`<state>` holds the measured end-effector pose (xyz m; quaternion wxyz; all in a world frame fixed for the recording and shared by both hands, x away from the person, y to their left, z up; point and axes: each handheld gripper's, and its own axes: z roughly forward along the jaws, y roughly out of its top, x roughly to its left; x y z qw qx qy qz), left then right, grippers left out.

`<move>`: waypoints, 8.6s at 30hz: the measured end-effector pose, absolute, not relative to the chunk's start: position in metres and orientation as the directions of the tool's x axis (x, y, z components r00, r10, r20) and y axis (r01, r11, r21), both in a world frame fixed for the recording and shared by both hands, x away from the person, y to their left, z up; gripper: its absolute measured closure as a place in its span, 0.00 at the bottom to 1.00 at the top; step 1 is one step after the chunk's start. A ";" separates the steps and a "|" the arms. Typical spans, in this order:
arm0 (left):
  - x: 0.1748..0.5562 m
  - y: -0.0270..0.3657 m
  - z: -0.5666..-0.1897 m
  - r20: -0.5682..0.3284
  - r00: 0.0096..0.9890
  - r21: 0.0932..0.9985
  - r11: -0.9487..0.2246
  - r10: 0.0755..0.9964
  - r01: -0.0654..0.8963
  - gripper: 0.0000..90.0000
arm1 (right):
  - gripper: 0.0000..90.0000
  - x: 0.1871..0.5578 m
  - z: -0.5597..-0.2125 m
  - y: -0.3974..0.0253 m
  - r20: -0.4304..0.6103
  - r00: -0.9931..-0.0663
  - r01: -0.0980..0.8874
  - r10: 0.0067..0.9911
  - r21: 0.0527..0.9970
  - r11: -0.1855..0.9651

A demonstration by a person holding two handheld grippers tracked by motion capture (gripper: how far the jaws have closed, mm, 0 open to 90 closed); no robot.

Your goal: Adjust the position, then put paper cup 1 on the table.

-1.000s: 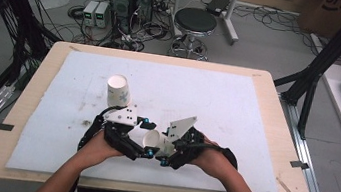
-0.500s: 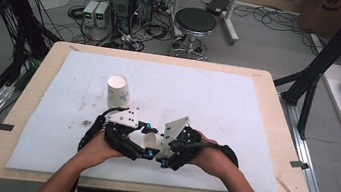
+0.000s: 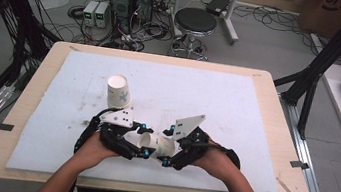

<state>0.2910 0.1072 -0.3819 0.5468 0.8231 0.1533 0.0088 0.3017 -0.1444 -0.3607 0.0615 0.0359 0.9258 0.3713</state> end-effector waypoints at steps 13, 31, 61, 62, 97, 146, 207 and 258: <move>0.279 0.134 -0.389 -0.150 0.930 0.957 -0.185 0.336 0.221 0.40 | 0.22 0.295 -0.379 -0.179 0.048 -0.966 0.150 0.253 0.902 0.405; 0.274 0.133 -0.388 -0.137 0.941 0.970 -0.151 0.309 0.191 0.41 | 0.22 0.294 -0.404 -0.184 0.108 -0.966 0.190 0.236 0.915 0.357; 0.273 0.126 -0.391 -0.205 0.963 0.976 -0.041 0.175 0.215 0.41 | 0.30 0.297 -0.407 -0.184 0.163 -0.983 0.178 0.079 0.953 0.245; 0.274 0.126 -0.391 -0.206 0.963 0.976 -0.041 0.174 0.216 0.41 | 0.30 0.297 -0.407 -0.185 0.168 -0.983 0.182 0.076 0.952 0.246; 0.274 0.115 -0.381 -0.011 0.959 0.897 -0.421 0.284 0.135 0.19 | 0.32 0.299 -0.371 -0.162 -0.071 -0.989 0.023 0.127 0.787 0.617; 0.284 0.089 -0.388 0.001 0.976 0.775 -0.617 0.216 0.136 0.37 | 0.32 0.295 -0.345 -0.113 -0.207 -0.978 -0.119 -0.023 0.466 0.877; 0.237 0.243 -0.398 -0.064 0.676 0.990 -0.038 0.734 0.135 0.33 | 0.24 0.276 -0.390 -0.276 -0.015 -0.731 0.298 0.682 0.893 0.338; 0.288 0.310 -0.445 -0.129 0.472 0.970 0.012 0.872 0.243 0.32 | 0.25 0.283 -0.404 -0.278 0.016 -0.737 0.340 0.676 0.873 0.350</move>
